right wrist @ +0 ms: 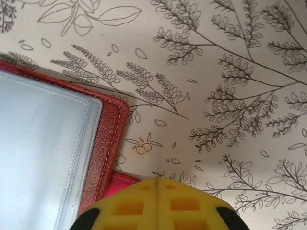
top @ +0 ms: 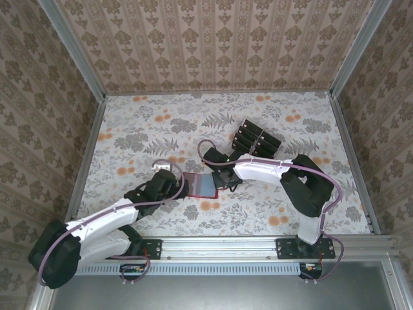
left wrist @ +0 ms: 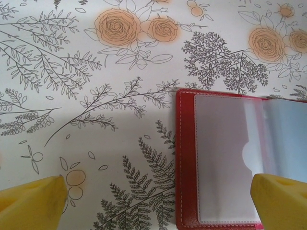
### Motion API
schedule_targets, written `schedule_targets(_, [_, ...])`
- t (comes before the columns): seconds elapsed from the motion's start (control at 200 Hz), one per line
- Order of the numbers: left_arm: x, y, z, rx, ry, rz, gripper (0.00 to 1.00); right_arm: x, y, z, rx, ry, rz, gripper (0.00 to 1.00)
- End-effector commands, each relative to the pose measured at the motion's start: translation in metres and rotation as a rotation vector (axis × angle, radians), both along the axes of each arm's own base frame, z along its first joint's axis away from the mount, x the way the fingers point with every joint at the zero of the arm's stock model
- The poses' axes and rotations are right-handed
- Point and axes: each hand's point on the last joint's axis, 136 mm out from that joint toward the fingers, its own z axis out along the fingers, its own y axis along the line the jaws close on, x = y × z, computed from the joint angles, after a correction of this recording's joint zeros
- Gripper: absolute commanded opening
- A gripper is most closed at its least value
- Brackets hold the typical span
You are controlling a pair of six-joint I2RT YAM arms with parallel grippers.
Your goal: Put the credit cards into the card holder
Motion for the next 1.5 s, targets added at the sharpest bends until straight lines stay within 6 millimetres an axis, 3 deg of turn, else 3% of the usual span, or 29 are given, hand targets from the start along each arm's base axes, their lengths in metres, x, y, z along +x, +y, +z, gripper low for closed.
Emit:
schedule_targets(0.0, [0.009, -0.011, 0.015, -0.034, -0.032, -0.019, 1.0, 0.007, -0.018, 0.016, -0.05, -0.052, 0.017, 0.0])
schedule_targets(0.245, [0.012, -0.018, 0.014, -0.048, -0.027, -0.034, 1.0, 0.017, -0.037, 0.025, -0.085, -0.066, 0.009, 0.0])
schedule_targets(0.645, [0.022, -0.038, 0.01, -0.052, -0.012, -0.086, 1.0, -0.001, -0.049, 0.019, -0.041, -0.039, -0.067, 0.04])
schedule_targets(0.755, [0.026, -0.046, 0.009, -0.043, 0.003, -0.11, 1.0, -0.004, -0.052, 0.019, -0.031, -0.049, -0.083, 0.14])
schedule_targets(0.845, [0.029, -0.051, 0.007, -0.04, 0.017, -0.118, 1.0, -0.003, -0.052, 0.024, -0.019, -0.062, -0.088, 0.34])
schedule_targets(0.985, [0.034, -0.057, 0.004, -0.039, 0.033, -0.126, 1.0, 0.0, -0.05, 0.046, 0.018, -0.107, -0.083, 0.52])
schedule_targets(1.15, [0.042, -0.058, 0.005, -0.033, 0.035, -0.109, 1.0, 0.007, -0.056, 0.088, 0.036, -0.184, -0.06, 0.56])
schedule_targets(1.355, [0.048, -0.056, 0.006, -0.036, 0.04, -0.081, 1.0, 0.028, -0.097, 0.131, -0.035, -0.286, -0.1, 0.6])
schedule_targets(1.495, [0.05, -0.053, 0.006, -0.026, 0.034, -0.073, 1.0, 0.048, -0.116, 0.146, -0.064, -0.326, -0.123, 0.63])
